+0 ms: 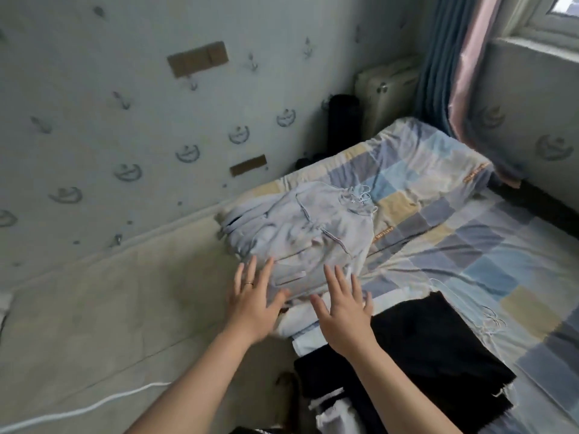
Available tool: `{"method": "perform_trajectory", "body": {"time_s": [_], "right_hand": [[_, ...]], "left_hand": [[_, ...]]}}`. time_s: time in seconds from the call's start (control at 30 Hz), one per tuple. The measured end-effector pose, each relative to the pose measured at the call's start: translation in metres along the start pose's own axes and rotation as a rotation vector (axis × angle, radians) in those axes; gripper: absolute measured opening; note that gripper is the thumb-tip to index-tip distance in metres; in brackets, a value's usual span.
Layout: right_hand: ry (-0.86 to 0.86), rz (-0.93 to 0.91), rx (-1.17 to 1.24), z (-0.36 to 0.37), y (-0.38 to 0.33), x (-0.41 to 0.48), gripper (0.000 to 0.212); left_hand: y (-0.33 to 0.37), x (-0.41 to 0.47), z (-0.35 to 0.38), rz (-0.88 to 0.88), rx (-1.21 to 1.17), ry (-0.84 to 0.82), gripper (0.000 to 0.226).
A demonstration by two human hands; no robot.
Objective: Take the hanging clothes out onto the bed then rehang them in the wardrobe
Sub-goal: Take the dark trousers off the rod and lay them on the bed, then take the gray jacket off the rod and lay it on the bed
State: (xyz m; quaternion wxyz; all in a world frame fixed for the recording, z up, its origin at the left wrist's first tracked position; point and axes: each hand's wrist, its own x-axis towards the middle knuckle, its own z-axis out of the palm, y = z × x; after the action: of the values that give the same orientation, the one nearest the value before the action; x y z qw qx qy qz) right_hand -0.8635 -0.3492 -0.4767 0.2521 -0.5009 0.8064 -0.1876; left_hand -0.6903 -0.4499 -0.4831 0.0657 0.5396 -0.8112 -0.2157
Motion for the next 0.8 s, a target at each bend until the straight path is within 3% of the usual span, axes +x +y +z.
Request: {"method": "perform_trajectory", "body": {"time_s": [0.43, 0.8], "right_hand": [[-0.261, -0.564, -0.117, 0.102, -0.18, -0.052, 0.067], [-0.443, -1.097, -0.126, 0.231, -0.398, -0.207, 0.073]], "left_hand": [[-0.148, -0.167, -0.089, -0.552, 0.009, 0.315, 0.073], [-0.308, -0.39, -0.183, -0.906, 0.004, 0.667, 0.073]]}}
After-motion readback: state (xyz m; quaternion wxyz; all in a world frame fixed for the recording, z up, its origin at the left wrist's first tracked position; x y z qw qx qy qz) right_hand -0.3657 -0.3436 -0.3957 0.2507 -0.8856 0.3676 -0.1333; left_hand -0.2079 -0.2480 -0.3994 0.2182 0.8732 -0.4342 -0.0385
